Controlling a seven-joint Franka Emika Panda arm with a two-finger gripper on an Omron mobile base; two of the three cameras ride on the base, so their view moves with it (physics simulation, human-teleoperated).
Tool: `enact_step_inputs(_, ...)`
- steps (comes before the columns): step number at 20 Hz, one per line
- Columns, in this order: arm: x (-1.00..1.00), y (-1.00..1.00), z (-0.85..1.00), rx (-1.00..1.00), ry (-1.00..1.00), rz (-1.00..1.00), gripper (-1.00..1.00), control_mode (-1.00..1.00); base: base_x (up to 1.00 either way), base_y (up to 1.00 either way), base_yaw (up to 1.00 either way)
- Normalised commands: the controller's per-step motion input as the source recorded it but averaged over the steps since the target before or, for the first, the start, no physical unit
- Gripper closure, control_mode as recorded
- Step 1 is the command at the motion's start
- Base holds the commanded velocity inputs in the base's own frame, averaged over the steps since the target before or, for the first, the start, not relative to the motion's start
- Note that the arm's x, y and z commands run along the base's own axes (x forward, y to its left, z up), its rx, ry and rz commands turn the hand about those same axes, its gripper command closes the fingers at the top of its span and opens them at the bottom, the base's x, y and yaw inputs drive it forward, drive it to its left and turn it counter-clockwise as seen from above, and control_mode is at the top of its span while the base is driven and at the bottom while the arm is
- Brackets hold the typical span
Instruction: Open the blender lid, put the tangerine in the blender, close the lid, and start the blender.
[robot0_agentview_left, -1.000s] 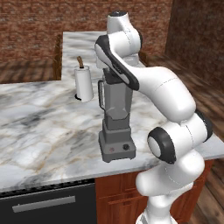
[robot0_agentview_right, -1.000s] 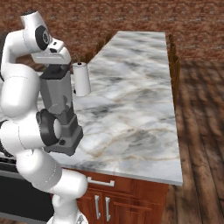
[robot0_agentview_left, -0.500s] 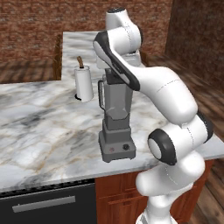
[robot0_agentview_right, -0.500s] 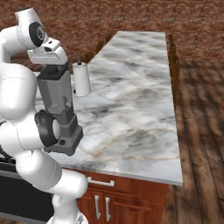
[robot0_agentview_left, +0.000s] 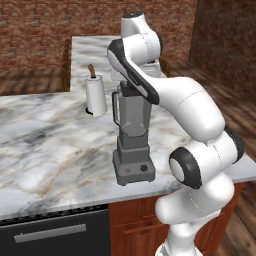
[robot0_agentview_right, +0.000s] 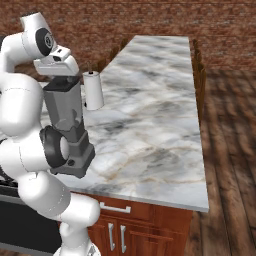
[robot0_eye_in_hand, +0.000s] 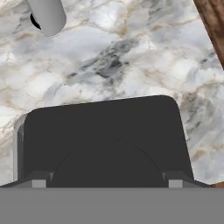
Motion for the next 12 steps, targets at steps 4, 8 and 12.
enact_step_inputs(4, -0.12, 0.0, -0.52, 0.02, 0.0, 0.0, 1.0, -1.0, 0.0, 0.0, 0.0)
enact_step_inputs(8, -0.24, 0.0, -0.47, 0.08, 0.0, 0.0, 1.0, -1.0, 0.0, 0.0, 0.0)
enact_step_inputs(12, -0.3, 0.0, -0.45, 0.14, -0.08, 0.01, 1.0, -1.0, 0.0, 0.0, 0.0)
